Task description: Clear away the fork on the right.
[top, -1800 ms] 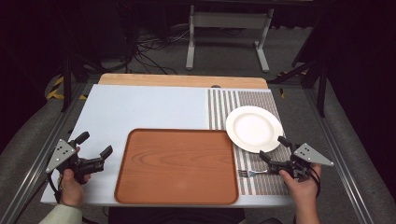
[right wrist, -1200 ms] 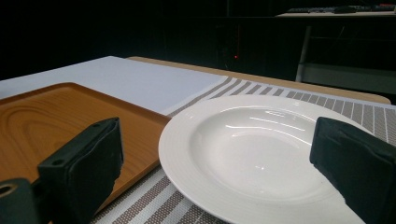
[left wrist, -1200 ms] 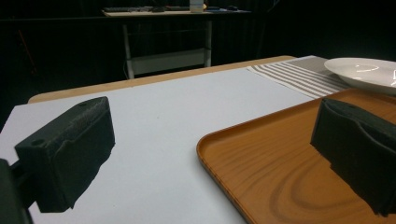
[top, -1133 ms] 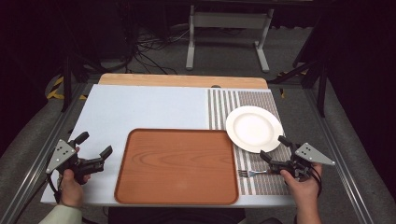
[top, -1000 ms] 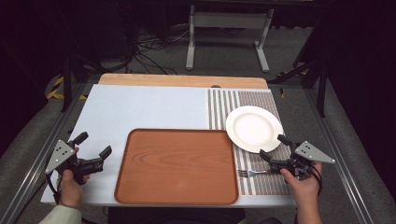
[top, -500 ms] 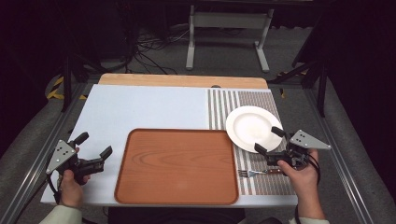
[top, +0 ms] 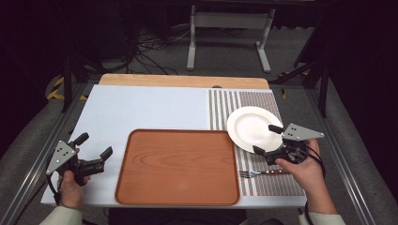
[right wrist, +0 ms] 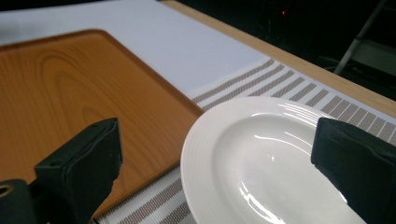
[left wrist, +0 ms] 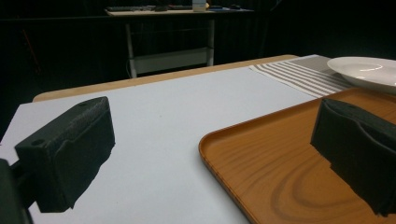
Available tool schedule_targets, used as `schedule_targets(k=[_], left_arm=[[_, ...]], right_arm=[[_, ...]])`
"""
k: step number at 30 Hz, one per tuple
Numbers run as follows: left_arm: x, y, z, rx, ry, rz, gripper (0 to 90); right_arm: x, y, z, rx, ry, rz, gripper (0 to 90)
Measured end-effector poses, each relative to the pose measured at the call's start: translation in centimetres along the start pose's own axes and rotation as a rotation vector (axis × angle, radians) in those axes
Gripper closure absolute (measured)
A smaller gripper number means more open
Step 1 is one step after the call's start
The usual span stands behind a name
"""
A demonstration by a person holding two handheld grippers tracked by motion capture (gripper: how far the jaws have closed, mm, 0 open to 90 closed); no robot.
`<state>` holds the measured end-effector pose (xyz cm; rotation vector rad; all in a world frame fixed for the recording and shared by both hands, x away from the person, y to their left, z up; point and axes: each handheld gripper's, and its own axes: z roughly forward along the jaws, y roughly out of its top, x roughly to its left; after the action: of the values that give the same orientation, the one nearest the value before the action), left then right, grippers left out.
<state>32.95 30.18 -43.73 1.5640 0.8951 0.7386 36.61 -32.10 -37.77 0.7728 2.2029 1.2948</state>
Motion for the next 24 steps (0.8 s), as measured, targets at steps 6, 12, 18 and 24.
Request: schedule_targets(k=[6,12,18,24], left_arm=[[0.0,0.0,0.0,0.0,0.003,0.0,0.3],[0.0,0.0,0.0,-0.001,0.004,0.0,0.3],[0.0,0.0,-0.1,-0.001,0.006,-0.001,0.3],[0.0,0.0,0.0,-0.001,0.005,-0.001,0.3]], right_arm=[[-0.1,1.2,0.1,0.109,0.019,-0.064,4.6],[-0.1,2.1,0.2,0.222,0.042,-0.126,5.4],[-0.1,2.6,0.5,0.32,0.068,-0.169,5.8],[0.0,2.8,0.9,0.403,0.085,-0.212,6.2]])
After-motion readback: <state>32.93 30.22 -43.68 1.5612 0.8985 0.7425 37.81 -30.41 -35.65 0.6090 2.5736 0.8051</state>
